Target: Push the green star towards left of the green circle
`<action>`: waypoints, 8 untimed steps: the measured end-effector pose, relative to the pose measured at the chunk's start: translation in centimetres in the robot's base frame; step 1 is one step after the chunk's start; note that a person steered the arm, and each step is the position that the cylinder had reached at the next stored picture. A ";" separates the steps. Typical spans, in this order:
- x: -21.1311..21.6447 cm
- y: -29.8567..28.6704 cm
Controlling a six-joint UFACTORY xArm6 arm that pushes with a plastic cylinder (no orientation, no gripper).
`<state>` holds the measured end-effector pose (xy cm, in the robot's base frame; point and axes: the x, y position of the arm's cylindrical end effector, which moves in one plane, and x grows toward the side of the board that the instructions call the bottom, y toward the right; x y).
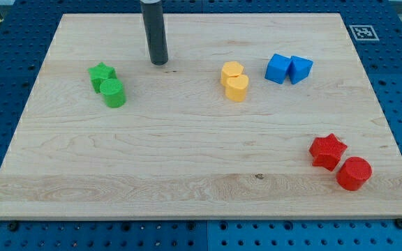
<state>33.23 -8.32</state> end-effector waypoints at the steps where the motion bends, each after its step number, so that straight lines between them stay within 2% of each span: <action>1: 0.8 0.0; 3: 1.0 -2.6; 5: 3.5 -4.4; 6: 2.0 -4.5; 8: 2.7 -9.4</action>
<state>35.95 -17.75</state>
